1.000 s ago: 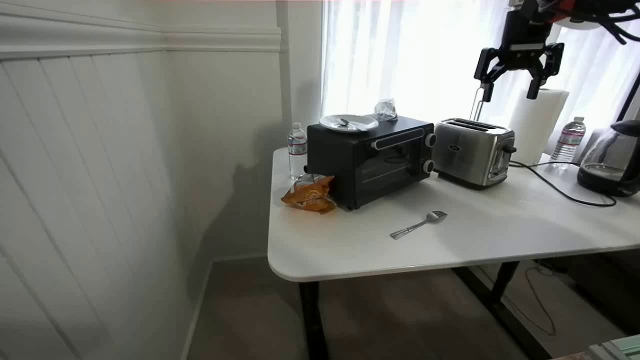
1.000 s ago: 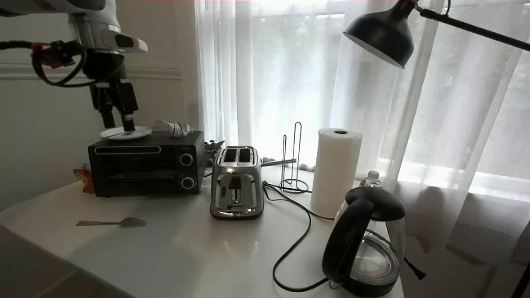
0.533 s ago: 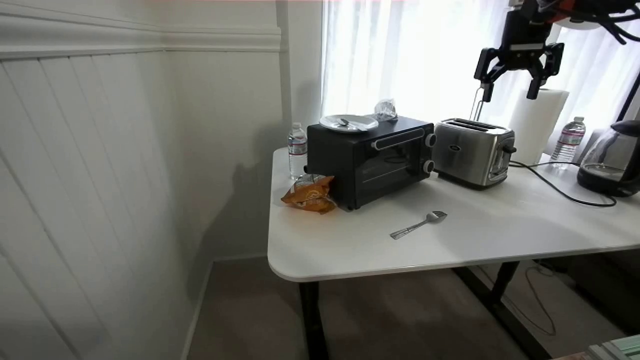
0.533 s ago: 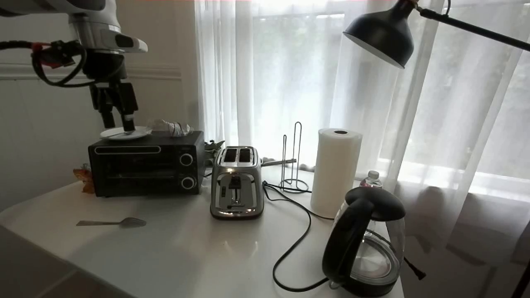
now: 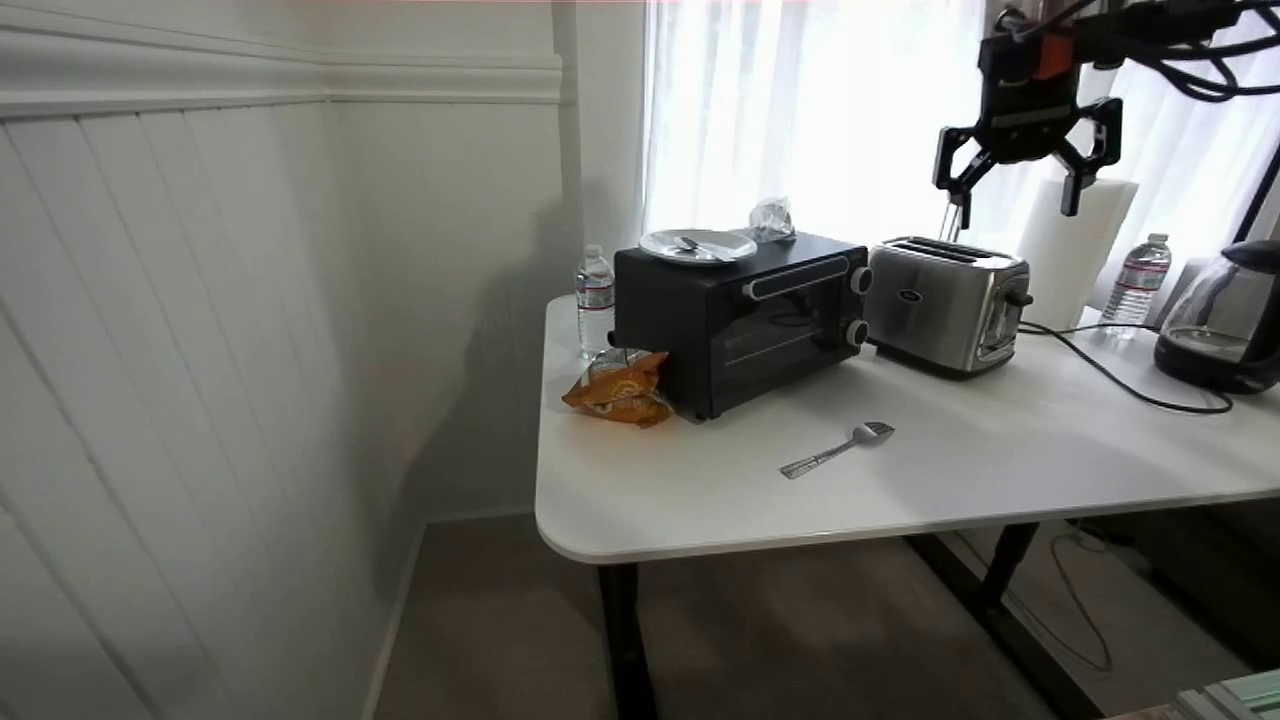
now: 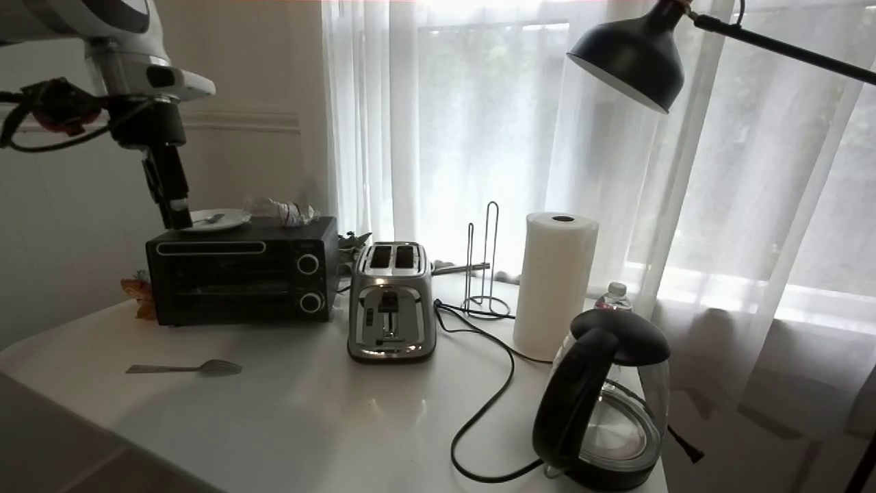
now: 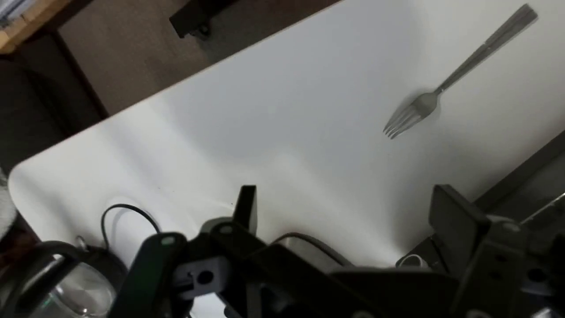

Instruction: Pick up the fork and put it the right way up on the table

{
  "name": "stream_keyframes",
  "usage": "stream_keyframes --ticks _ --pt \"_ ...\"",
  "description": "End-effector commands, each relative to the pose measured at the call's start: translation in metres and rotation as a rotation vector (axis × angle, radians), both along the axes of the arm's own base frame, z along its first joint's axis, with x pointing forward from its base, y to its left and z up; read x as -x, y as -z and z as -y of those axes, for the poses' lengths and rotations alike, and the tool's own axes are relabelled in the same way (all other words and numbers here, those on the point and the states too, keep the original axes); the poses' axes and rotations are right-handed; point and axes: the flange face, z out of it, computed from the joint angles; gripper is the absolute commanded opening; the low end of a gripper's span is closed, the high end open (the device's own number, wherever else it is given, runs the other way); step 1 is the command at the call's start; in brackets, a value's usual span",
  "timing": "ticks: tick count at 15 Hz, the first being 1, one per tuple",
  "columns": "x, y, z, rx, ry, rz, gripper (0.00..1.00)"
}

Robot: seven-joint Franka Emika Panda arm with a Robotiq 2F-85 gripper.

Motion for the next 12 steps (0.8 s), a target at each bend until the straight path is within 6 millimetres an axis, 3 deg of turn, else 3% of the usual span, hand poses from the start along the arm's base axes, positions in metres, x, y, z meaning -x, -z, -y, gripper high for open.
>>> stream_keyframes --ticks 1,8,12 --pt "-0.015 0.021 -0.020 0.082 0.183 -0.016 1.00" --pt "-0.048 0.101 -0.041 0.188 0.532 -0.148 1.00" --pt "-0.063 0.143 -0.051 0.163 0.615 -0.220 1.00"
